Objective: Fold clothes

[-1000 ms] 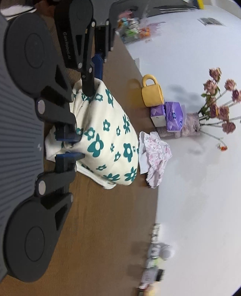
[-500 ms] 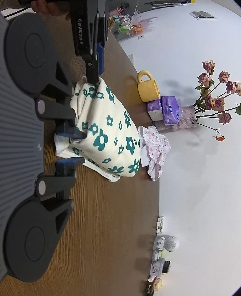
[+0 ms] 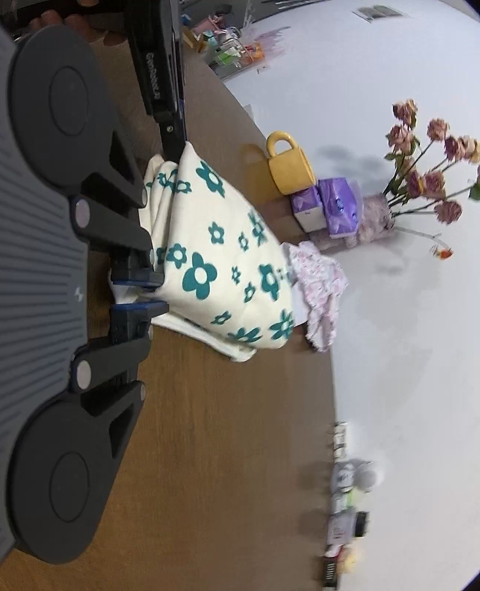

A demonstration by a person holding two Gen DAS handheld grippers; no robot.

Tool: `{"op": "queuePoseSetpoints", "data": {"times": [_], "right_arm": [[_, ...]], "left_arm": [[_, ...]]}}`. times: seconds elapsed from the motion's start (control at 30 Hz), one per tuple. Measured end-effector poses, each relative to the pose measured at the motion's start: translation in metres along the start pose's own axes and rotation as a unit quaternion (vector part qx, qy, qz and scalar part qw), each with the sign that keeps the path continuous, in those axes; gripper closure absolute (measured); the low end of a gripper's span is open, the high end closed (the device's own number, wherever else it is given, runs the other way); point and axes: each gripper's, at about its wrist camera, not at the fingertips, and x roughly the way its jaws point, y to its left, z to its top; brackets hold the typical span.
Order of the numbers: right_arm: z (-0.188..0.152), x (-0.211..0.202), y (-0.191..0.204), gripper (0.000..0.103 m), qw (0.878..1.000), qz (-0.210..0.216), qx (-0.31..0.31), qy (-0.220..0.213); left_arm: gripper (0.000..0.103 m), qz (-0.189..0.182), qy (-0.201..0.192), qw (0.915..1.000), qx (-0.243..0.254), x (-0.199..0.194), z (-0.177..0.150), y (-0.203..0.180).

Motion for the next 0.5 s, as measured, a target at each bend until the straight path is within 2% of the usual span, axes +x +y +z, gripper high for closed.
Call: {"op": "queuePoseSetpoints", "data": {"times": [0.17, 0.27, 0.33, 0.4, 0.5], "right_arm": [[-0.003, 0.001, 0.0, 0.096, 1.0, -0.001, 0.006, -0.001], [-0.001, -0.007, -0.002, 0.095, 1.0, 0.014, 0.005, -0.004], [0.001, -0.013, -0.003, 0.088, 1.0, 0.025, 0.004, -0.006], [0.003, -0.019, -0.004, 0.064, 0.999, 0.036, 0.003, -0.009], [0.005, -0.029, -0.005, 0.063, 0.999, 0.053, 0.001, -0.012]], "left_arm": [[0.098, 0.002, 0.0, 1.0, -0.002, 0.0, -0.001, 0.001], [0.095, -0.003, 0.001, 1.0, 0.004, -0.003, 0.0, 0.0], [0.08, -0.012, 0.001, 0.9999, 0.008, -0.007, 0.001, -0.001], [0.071, -0.015, -0.002, 0.9998, 0.008, -0.013, 0.001, -0.002], [0.061, -0.018, -0.015, 0.9996, 0.014, -0.023, 0.001, -0.005]]}}
